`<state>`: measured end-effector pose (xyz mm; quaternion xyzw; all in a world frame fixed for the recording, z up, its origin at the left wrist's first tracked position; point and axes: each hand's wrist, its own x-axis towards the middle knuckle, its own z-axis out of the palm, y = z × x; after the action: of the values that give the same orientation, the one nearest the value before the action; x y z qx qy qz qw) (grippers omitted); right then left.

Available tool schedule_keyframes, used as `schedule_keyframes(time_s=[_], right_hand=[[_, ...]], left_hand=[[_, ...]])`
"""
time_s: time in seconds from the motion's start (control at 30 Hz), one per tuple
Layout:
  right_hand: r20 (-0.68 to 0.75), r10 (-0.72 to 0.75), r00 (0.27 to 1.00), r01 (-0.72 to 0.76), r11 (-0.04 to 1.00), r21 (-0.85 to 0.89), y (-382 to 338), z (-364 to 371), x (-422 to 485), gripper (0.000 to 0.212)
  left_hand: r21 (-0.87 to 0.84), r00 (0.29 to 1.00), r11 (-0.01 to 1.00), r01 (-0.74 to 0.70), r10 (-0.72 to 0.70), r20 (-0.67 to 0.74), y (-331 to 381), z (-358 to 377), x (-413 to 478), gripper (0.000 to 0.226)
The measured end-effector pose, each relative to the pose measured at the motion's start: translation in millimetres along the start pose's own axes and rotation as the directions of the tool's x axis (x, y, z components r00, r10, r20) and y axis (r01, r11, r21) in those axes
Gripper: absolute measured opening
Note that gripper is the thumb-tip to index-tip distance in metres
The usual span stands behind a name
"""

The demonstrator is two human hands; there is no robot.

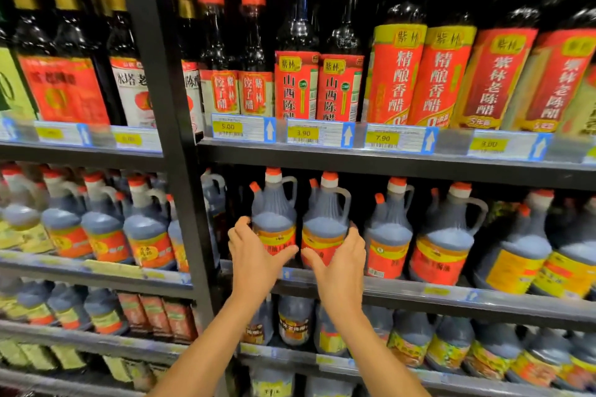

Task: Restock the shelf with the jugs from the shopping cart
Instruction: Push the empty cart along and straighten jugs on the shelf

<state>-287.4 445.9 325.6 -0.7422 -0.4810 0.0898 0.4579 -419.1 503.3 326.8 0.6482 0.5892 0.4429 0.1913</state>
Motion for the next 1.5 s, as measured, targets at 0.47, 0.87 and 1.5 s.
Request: schedule_keyframes(time_s=[0.47, 0.87, 1.5], right_hand=[[-0.004, 0.04, 0.999, -0.04, 0.998, 0.047, 13.7, -0.1, 5.3, 0.091], [0.08, -0.061, 0.995, 0.057, 0.997, 0.05, 1.2, -20.7, -10.7, 0.045], [-0.343, 0.101, 0.934, -0.086, 0.995, 0.057, 97.5, -131.9, -1.1, 0.089]], left_hand=[[-0.153, 0.991, 0.986, -0.061, 0.078, 0.112, -28.5, -9.7, 3.9, 0.089], [-0.237, 0.984, 0.961, -0.146, 0.165, 0.063, -18.1, -31.7, -18.3, 0.065], [-0.255, 0.868, 0.92, -0.296, 0.371, 0.33, 70.9, 69.2, -87.9, 0.084]])
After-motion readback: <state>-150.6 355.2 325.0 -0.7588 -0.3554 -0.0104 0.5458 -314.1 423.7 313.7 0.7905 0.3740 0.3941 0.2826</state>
